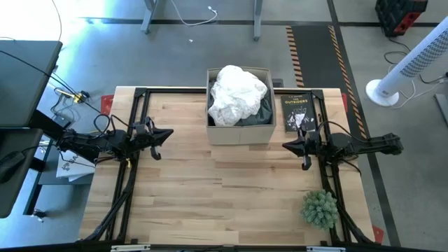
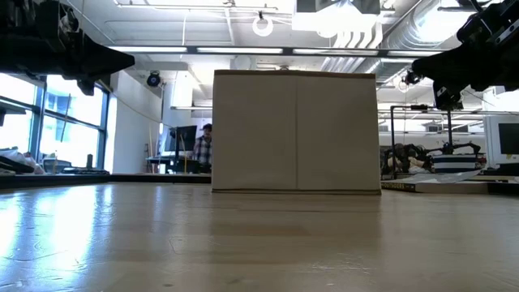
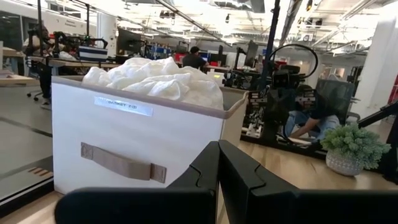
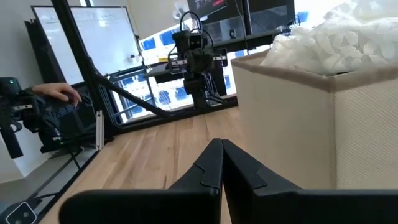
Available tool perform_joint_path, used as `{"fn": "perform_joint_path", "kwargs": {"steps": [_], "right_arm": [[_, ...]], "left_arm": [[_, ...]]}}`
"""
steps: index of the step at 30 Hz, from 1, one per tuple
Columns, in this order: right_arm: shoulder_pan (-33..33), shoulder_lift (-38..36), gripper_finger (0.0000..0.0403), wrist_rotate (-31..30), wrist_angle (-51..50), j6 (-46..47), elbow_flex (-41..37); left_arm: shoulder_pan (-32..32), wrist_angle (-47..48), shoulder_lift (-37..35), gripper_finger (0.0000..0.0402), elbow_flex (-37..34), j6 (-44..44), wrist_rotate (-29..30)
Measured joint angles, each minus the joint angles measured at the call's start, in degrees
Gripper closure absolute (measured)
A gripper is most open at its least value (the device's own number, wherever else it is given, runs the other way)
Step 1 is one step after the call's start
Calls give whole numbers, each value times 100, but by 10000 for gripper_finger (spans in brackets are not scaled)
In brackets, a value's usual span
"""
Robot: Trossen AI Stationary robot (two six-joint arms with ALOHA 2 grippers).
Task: Sort clothes
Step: Return to Home Position
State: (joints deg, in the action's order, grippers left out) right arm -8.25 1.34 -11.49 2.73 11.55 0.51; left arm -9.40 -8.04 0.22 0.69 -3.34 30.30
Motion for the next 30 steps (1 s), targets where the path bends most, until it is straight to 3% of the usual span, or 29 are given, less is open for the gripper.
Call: {"fn": "perform_joint_path", "kwargs": {"steps": [30], "right_arm": [[0, 11, 402, 11, 0, -4, 0]], "left_arm": [[-75, 92, -1, 398, 0, 3, -4]]}}
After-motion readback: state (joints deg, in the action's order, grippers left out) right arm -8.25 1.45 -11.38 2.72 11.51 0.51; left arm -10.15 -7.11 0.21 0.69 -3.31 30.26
